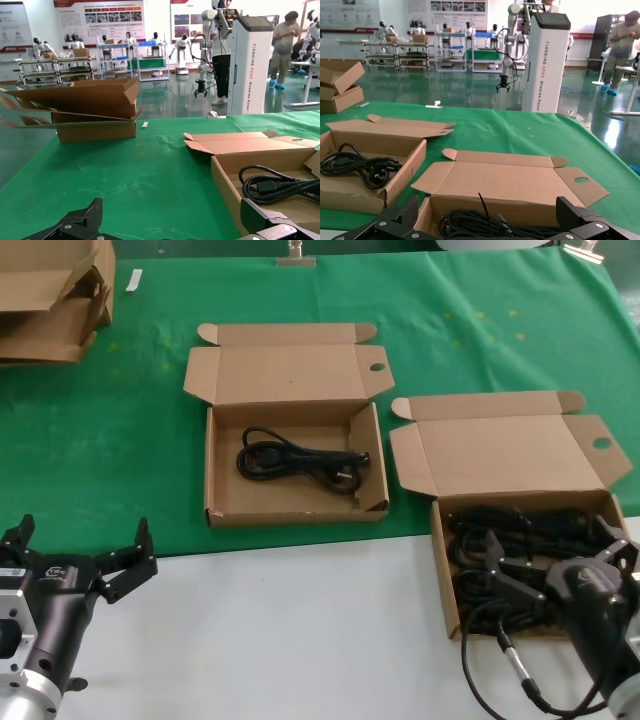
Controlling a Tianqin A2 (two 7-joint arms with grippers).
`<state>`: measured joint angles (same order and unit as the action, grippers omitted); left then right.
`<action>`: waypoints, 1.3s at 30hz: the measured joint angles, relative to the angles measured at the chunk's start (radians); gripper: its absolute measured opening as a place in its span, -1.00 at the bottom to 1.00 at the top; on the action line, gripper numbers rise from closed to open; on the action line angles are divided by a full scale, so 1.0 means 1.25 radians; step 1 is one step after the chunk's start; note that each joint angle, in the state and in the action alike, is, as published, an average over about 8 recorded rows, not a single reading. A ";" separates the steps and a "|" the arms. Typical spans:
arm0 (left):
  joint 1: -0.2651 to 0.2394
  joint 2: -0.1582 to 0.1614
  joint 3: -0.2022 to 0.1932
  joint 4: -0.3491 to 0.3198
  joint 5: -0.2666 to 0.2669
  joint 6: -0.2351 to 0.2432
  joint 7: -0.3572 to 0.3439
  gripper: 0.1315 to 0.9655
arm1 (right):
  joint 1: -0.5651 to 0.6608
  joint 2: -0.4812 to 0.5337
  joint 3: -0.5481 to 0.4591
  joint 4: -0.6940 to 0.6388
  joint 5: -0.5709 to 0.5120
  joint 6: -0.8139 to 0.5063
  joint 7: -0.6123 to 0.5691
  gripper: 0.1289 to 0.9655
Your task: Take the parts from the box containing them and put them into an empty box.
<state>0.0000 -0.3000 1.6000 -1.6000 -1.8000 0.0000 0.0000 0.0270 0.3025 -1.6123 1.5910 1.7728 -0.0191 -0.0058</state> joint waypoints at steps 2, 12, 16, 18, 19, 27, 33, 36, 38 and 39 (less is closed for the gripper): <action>0.000 0.000 0.000 0.000 0.000 0.000 0.000 1.00 | 0.000 0.000 0.000 0.000 0.000 0.000 0.000 1.00; 0.000 0.000 0.000 0.000 0.000 0.000 0.000 1.00 | 0.000 0.000 0.000 0.000 0.000 0.000 0.000 1.00; 0.000 0.000 0.000 0.000 0.000 0.000 0.000 1.00 | 0.000 0.000 0.000 0.000 0.000 0.000 0.000 1.00; 0.000 0.000 0.000 0.000 0.000 0.000 0.000 1.00 | 0.000 0.000 0.000 0.000 0.000 0.000 0.000 1.00; 0.000 0.000 0.000 0.000 0.000 0.000 0.000 1.00 | 0.000 0.000 0.000 0.000 0.000 0.000 0.000 1.00; 0.000 0.000 0.000 0.000 0.000 0.000 0.000 1.00 | 0.000 0.000 0.000 0.000 0.000 0.000 0.000 1.00; 0.000 0.000 0.000 0.000 0.000 0.000 0.000 1.00 | 0.000 0.000 0.000 0.000 0.000 0.000 0.000 1.00; 0.000 0.000 0.000 0.000 0.000 0.000 0.000 1.00 | 0.000 0.000 0.000 0.000 0.000 0.000 0.000 1.00; 0.000 0.000 0.000 0.000 0.000 0.000 0.000 1.00 | 0.000 0.000 0.000 0.000 0.000 0.000 0.000 1.00; 0.000 0.000 0.000 0.000 0.000 0.000 0.000 1.00 | 0.000 0.000 0.000 0.000 0.000 0.000 0.000 1.00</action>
<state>0.0000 -0.3000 1.6000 -1.6000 -1.8000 0.0000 0.0000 0.0270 0.3025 -1.6123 1.5910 1.7728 -0.0191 -0.0058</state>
